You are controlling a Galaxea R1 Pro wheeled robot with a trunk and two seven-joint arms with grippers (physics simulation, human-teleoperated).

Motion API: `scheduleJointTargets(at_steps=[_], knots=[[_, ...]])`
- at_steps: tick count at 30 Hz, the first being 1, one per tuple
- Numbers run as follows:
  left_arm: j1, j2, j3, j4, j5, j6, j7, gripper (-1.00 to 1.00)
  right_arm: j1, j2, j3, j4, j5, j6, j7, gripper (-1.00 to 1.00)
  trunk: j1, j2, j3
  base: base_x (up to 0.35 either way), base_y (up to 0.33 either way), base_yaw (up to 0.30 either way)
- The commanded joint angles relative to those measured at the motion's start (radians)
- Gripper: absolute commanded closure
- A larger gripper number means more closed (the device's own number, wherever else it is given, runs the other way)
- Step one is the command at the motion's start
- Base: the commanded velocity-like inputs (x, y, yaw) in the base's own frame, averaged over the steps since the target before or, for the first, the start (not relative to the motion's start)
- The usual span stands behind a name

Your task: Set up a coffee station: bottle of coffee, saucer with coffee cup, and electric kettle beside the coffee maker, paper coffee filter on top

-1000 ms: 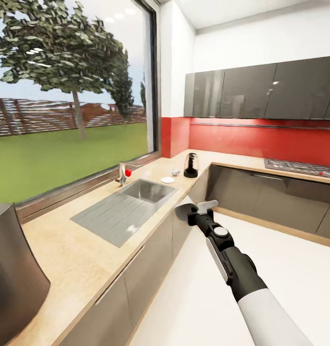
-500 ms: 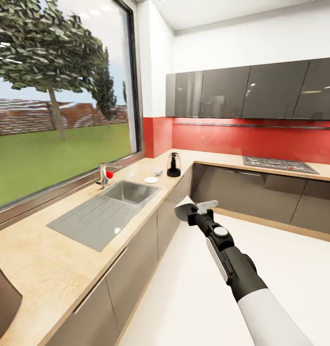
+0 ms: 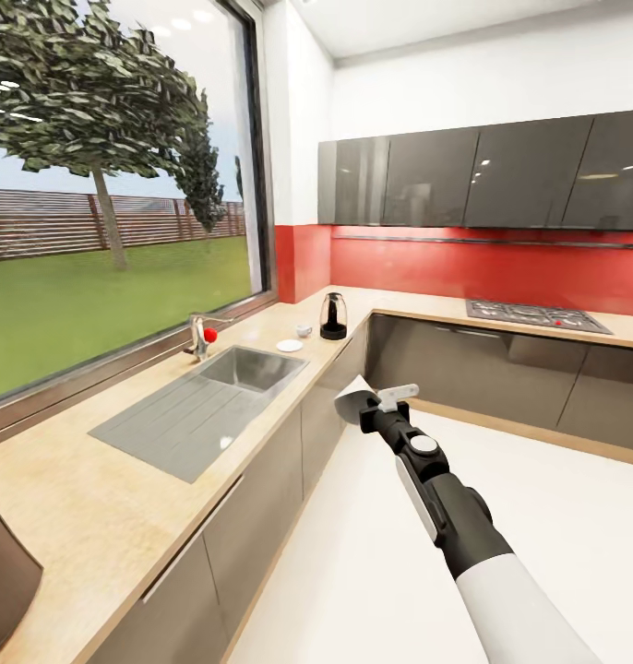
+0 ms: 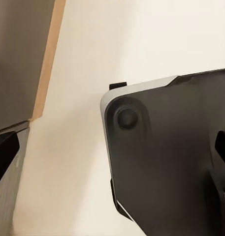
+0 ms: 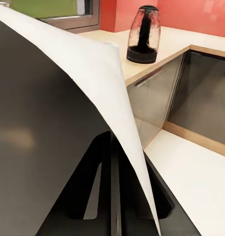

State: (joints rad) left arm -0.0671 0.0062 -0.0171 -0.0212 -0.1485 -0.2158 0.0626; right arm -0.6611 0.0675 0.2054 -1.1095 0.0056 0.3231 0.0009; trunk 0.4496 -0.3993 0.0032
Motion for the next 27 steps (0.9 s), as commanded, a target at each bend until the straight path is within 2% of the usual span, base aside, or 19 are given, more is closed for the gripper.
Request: scheduleJointTargets(at_steps=[1,8,16,27], knots=[[0.0,0.0,-0.001,0.001,-0.011,-0.004,0.006,-1.0,0.0,0.0,0.0,-0.001,-0.003,0.005,0.0,1.0,0.0,-0.001,0.0,0.0,0.0,0.0],[-0.004,-0.002,-0.002,-0.014,-0.011,-0.013,0.009,-1.0,0.0,0.0,0.001,-0.001,-0.003,0.005,0.001,1.0,0.0,-0.001,0.0,0.0,0.0,0.0],[-0.006,-0.006,-0.008,-0.177,-0.018,-0.013,0.004,-1.0,0.0,0.0,0.0,-0.001,-0.004,0.005,0.001,1.0,0.0,-0.001,0.0,0.02,-0.016,0.0],[-0.008,-0.007,-0.01,-0.216,-0.029,-0.017,0.0,-1.0,0.0,0.0,0.0,-0.001,-0.004,0.005,0.001,1.0,0.0,-0.001,0.0,0.225,-0.133,0.0]])
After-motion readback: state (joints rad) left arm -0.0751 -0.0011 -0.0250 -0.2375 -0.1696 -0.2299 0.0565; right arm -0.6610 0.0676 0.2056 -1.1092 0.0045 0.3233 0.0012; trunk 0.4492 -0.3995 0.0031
